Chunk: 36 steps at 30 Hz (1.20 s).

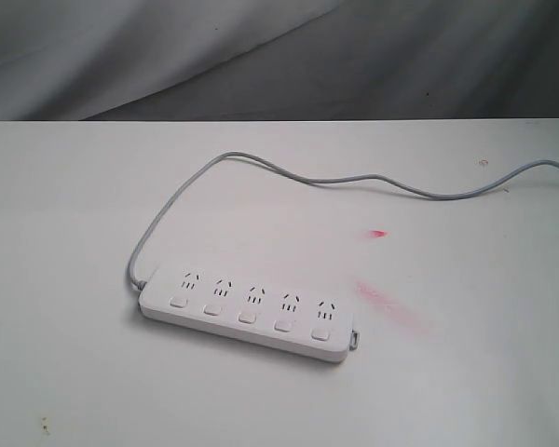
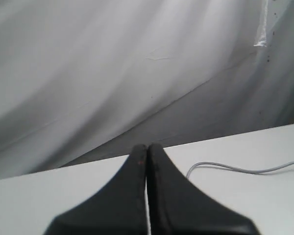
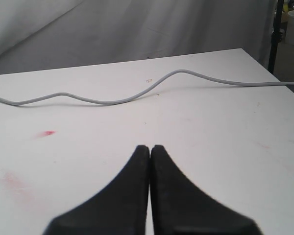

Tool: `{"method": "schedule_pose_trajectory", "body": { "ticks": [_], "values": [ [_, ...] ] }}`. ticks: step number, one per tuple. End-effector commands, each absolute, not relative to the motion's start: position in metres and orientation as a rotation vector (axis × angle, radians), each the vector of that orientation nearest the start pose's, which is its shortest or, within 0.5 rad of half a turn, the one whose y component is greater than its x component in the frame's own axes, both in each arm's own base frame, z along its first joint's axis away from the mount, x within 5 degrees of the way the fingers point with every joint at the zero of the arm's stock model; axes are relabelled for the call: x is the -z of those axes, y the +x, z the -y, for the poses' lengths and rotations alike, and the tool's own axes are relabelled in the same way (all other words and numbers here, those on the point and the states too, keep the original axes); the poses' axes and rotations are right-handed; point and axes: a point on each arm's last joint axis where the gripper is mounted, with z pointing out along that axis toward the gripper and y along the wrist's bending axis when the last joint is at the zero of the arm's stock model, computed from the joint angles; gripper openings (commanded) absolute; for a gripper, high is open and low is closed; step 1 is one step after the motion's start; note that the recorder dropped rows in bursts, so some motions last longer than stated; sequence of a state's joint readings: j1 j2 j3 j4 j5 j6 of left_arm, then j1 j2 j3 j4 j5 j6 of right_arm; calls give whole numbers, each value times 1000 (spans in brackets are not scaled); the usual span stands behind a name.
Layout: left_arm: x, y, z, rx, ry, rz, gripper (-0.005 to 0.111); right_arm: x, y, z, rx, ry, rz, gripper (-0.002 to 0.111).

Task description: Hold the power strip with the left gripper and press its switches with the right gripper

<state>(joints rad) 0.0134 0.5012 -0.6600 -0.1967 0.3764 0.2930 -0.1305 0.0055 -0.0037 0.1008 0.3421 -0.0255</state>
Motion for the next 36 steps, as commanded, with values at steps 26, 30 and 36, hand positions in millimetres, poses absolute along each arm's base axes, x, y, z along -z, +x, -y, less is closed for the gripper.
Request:
{"method": "schedule_pose_trajectory", "body": {
  "ticks": [26,30,36],
  "values": [
    [-376,232,-178,212,268,-1806,1,-183,53,4,15,152,-1816,0],
    [-361,248,-192,276,238,-1831,1,-183,53,4,15,152,-1816,0],
    [-339,276,-176,208,555,-1807,1,-183,53,4,15,152,-1816,0]
  ]
}}
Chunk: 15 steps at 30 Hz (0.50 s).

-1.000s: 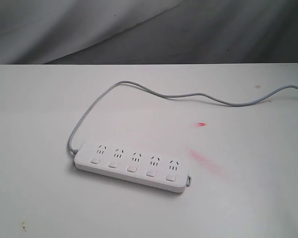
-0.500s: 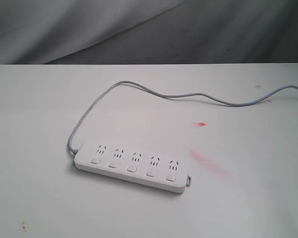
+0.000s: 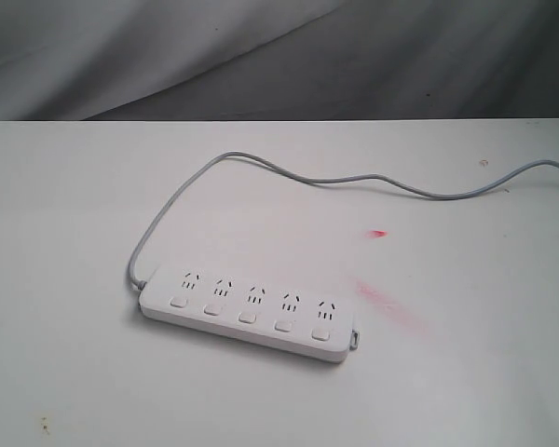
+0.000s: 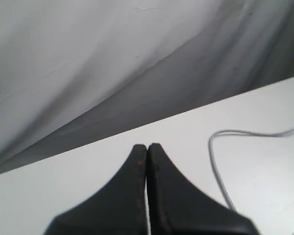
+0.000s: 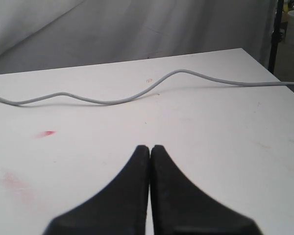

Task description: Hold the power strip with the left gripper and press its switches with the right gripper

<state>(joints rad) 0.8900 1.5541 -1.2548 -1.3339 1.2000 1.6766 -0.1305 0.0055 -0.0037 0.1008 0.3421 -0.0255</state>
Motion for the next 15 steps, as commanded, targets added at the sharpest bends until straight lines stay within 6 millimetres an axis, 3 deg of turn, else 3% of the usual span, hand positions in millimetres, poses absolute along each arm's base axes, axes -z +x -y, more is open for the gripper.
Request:
{"method": "schedule_pose_trajectory", "body": {
  "ticks": [1,8,12,15],
  "values": [
    [-336,279,-175,208,584,-1806,1,-183,53,4,15,152,-1816,0],
    [-314,296,-162,229,745,-1820,1,-183,53,4,15,152,-1816,0],
    [-303,301,-148,236,877,-1837,1,-183,53,4,15,152,-1816,0],
    [-294,300,-143,269,883,-1851,1,-183,53,4,15,152,-1816,0]
  ]
}}
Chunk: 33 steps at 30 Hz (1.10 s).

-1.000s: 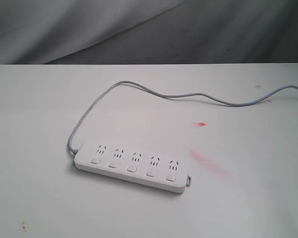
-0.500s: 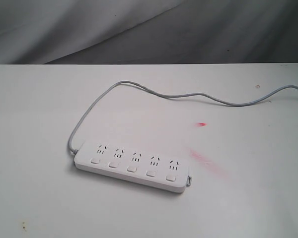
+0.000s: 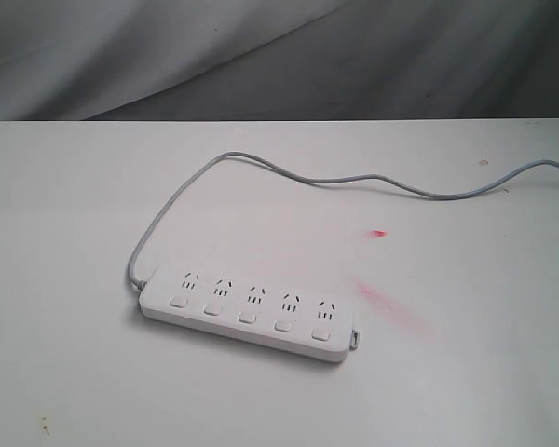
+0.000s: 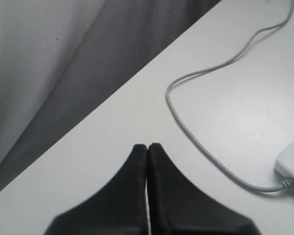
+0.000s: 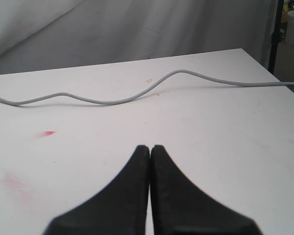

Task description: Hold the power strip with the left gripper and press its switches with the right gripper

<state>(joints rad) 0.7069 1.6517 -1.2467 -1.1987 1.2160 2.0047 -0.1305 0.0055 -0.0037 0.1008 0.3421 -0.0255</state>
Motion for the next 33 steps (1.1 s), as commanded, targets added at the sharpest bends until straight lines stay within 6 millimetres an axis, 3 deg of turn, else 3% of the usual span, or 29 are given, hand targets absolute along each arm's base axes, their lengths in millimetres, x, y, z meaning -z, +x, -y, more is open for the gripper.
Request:
{"method": "schedule_pose_trajectory", "body": {
  "ticks": [1,12,17,22,26,29,31,33],
  "values": [
    [-291,299,-142,272,890,-1851,1,-183,53,4,15,152,-1816,0],
    [-252,308,-144,386,868,-1890,1,-183,53,4,15,152,-1816,0],
    [-218,312,-135,462,1052,-1984,1,-183,53,4,15,152,-1816,0],
    [-188,325,-125,568,1121,-2013,0,-183,53,4,15,152,-1816,0],
    [-164,336,-112,636,1273,-2040,2,-183,53,4,15,152,-1816,0],
    [-152,340,-110,676,1279,-2048,16,-183,53,4,15,152,-1816,0],
    [-145,341,-108,701,1280,-2052,40,-183,53,4,15,152,-1816,0],
    [-139,342,-105,725,1285,-2056,72,-183,53,4,15,152,-1816,0]
  ]
}}
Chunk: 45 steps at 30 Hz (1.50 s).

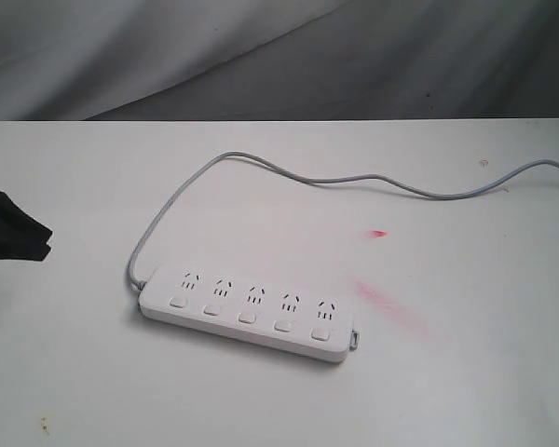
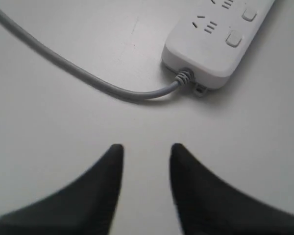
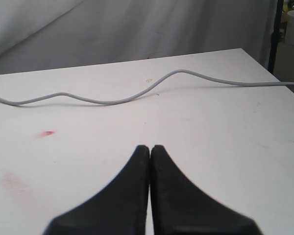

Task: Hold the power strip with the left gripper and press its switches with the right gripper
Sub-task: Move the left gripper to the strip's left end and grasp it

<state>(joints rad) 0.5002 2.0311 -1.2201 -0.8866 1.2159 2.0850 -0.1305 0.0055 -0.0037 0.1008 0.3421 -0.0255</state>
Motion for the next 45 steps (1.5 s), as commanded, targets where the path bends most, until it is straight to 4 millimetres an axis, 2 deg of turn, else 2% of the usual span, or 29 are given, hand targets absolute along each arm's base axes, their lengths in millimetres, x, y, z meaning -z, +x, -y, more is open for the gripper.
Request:
{"method": "schedule_pose_trajectory", "body": {
  "ticks": [1,2,4,10,15,24,31,37,41,45],
  "values": [
    [-136,343,-102,737,1295,-2055,84,-183,53,4,15,152,-1816,0],
    [-132,344,-98,754,1309,-2056,95,-183,53,4,15,152,-1816,0],
    [-125,347,-88,786,1341,-2050,104,-183,53,4,15,152,-1816,0],
    [-127,361,-59,800,1451,-1990,105,-183,53,4,15,152,-1816,0],
    [-125,364,-39,813,1579,-1958,105,-183,53,4,15,152,-1816,0],
    [-100,365,1,920,1734,-1916,104,-183,53,4,15,152,-1816,0],
    [-94,380,6,788,1641,-1955,104,-183,53,4,15,152,-1816,0],
    [-74,383,6,934,1710,-1926,104,-183,53,4,15,152,-1816,0],
    [-74,386,5,939,1727,-1912,104,-183,53,4,15,152,-1816,0],
    [-74,387,15,938,1800,-1885,104,-183,53,4,15,152,-1816,0]
  ]
}}
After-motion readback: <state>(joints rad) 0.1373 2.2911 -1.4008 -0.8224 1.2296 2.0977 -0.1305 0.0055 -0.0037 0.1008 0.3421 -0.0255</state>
